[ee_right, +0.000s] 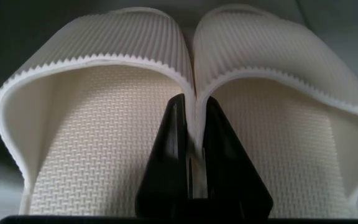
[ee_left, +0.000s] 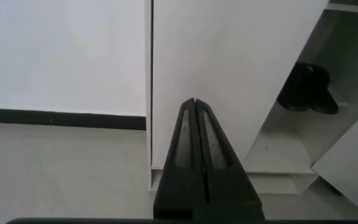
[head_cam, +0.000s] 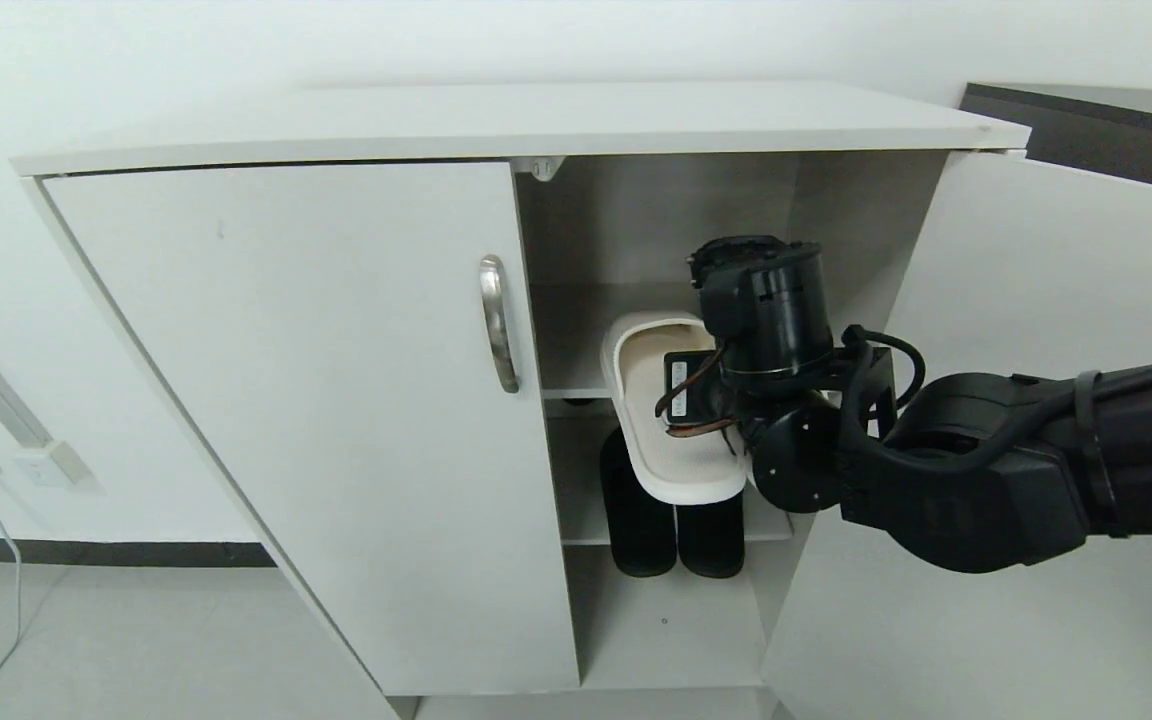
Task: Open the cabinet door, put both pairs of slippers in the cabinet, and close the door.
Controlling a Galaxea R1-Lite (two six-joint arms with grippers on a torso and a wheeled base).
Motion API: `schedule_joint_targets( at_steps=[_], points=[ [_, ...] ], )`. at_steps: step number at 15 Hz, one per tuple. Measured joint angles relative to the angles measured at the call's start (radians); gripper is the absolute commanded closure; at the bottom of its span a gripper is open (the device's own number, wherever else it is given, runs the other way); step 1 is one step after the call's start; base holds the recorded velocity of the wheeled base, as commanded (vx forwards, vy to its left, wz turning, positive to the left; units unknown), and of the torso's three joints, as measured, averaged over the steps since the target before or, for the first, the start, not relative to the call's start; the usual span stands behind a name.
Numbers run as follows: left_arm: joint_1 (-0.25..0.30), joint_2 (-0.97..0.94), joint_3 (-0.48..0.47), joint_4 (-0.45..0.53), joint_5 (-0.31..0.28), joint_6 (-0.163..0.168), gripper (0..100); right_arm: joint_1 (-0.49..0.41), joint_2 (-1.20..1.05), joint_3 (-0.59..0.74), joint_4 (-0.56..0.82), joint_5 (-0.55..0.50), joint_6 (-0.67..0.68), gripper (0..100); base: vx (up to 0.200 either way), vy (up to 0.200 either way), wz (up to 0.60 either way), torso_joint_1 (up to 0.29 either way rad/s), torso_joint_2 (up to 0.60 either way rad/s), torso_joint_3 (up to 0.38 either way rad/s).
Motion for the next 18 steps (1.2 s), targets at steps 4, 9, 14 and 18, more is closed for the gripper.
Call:
schedule_joint_targets(
  at_steps=[4,9,14,18],
  points=[
    [0.000,0.000,0.000,0.000,0.000,-0.001,100,-0.004,0.022,-0.026,0.004,0.004,-0.006,100,0.000,0.000,0.00,0.000,0.00,0.000],
    [0.000,0.000,0.000,0.000,0.000,-0.001,100,-0.055,0.116,-0.182,0.009,0.008,-0.035,100,0.000,0.000,0.00,0.000,0.00,0.000],
    [0.000,0.000,0.000,0.000,0.000,-0.001,100,-0.084,0.193,-0.305,0.062,0.011,-0.049,100,0.000,0.000,0.00,0.000,0.00,0.000],
    [0.000,0.000,0.000,0.000,0.000,-0.001,100,-0.101,0.220,-0.377,0.114,0.012,-0.057,100,0.000,0.000,0.00,0.000,0.00,0.000]
  ],
)
